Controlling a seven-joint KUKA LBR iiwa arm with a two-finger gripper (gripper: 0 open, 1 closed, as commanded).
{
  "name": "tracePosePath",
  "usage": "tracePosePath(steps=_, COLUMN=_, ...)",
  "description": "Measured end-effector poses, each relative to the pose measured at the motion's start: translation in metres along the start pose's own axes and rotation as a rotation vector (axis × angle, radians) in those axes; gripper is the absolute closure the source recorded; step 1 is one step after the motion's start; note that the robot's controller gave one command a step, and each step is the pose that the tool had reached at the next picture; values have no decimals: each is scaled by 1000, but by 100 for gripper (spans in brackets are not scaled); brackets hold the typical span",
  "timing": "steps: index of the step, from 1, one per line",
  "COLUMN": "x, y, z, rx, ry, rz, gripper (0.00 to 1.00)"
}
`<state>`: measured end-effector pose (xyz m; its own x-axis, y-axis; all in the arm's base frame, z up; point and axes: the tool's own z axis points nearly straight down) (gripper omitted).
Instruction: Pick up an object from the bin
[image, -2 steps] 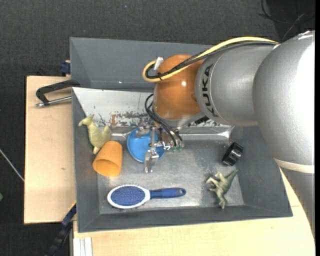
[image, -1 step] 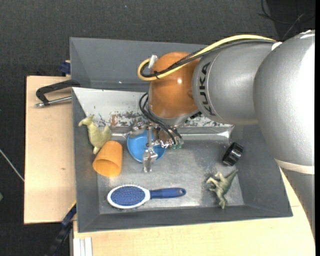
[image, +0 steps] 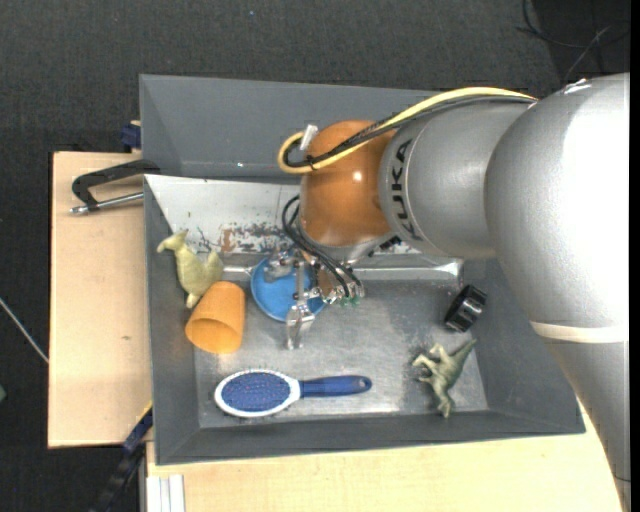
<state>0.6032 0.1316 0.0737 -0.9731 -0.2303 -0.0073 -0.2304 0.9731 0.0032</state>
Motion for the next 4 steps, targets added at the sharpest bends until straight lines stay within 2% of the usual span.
tracePosePath(steps=1, x=-1, y=1, z=-2, rx=2, ry=5, rz=0, gripper=0)
tracePosePath(steps=2, x=4, y=1, z=-1, rx=2, ry=37, rz=0, gripper=100)
tracePosePath(steps=3, x=6, y=3, z=-10, rx=0, ry=24, rz=0, gripper=100)
tracePosePath(steps=4, x=6, y=5, z=-44, rx=0, ry=11, rz=-1, gripper=100)
